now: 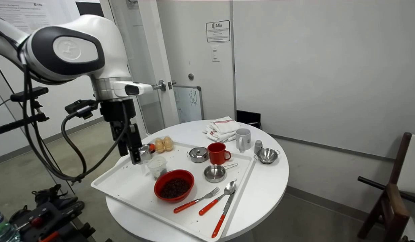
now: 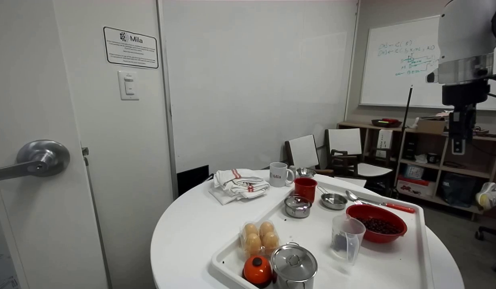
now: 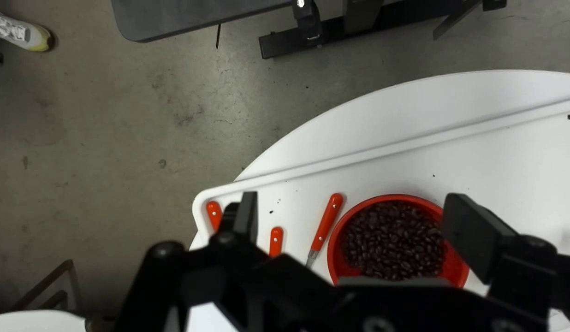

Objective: Use the spoon to mix the contents of the bowl and then put it back

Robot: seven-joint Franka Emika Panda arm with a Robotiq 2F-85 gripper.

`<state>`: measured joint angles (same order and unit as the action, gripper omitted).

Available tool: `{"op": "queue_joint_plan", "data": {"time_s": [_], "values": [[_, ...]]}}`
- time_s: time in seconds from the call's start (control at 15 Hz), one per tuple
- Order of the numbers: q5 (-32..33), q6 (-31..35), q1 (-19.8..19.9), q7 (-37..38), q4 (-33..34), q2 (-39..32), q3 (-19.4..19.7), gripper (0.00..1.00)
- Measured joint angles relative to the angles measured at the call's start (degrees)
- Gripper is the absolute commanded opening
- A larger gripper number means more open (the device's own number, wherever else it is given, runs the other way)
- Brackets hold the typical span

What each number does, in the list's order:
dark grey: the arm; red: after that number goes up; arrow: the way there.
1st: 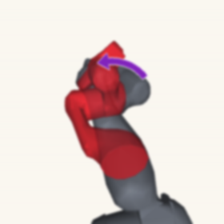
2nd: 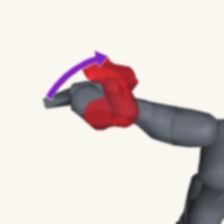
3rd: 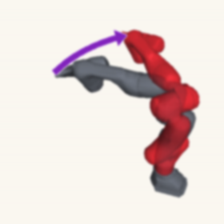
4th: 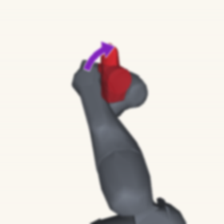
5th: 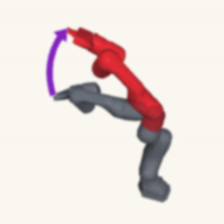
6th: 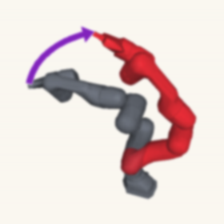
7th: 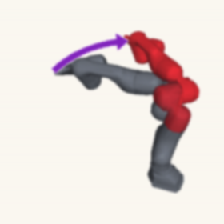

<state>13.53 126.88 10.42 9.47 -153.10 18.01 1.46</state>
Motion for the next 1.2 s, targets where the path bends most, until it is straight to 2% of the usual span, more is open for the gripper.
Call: {"op": "queue_joint_plan", "data": {"time_s": [0.4,0.6,0.8,1.0,1.2], "values": [[0.2,0.0,-0.2,2.0,1.0,-1.5,-0.1,1.00],[1.6,0.9,0.0,6.8,6.3,-9.4,-0.1,1.00],[3.1,1.4,-0.2,10.3,14.4,-19.3,0.3,1.00],[3.9,1.2,-1.1,12.5,23.0,-28.7,2.0,1.00],[3.7,0.1,-1.9,12.6,29.0,-35.6,4.3,1.00]]}}
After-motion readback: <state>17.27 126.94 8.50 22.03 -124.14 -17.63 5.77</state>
